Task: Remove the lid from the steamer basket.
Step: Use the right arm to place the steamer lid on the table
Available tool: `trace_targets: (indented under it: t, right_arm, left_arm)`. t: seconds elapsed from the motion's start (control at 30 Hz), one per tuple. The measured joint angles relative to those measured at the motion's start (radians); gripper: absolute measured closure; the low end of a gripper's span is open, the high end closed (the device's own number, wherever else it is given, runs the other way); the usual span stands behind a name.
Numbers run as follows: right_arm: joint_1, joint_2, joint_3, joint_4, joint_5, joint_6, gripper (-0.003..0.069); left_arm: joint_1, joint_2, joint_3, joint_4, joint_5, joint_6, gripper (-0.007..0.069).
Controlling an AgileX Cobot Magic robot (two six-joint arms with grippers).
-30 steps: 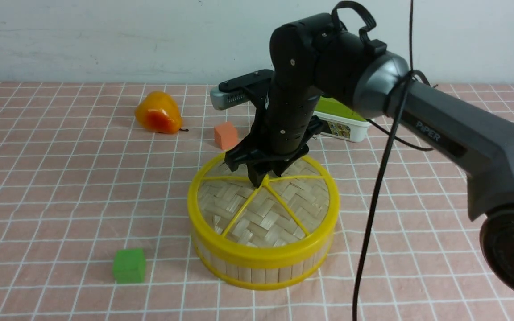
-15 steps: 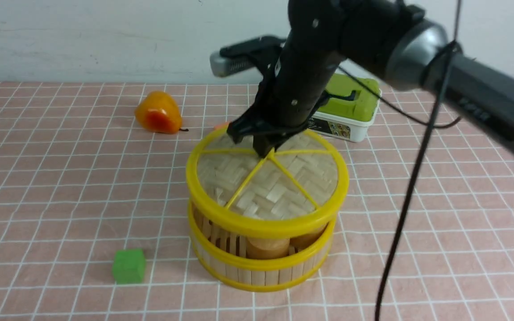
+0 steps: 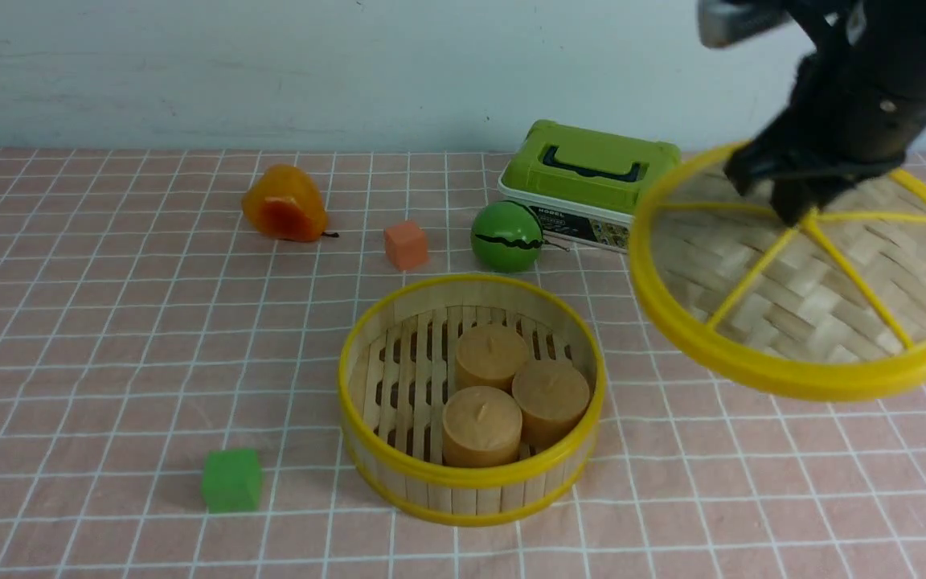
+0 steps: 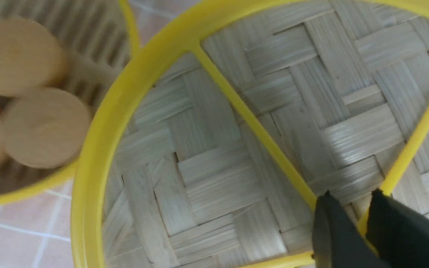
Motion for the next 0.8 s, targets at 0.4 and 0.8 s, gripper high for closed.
trace_targets:
  t: [0.4,0.8]
  right_arm:
    - [-0.137,0.115,0.222,0.087,-0.298,0.008,0.0575]
    - [-0.137,0.227,0.227,0.104,-0.384,0.025,0.0452]
  left_arm:
    - [0.0,0.0,0.0,0.0,0.0,0.0,0.0386]
    - [0.0,0.0,0.0,0.0,0.0,0.0,0.0386]
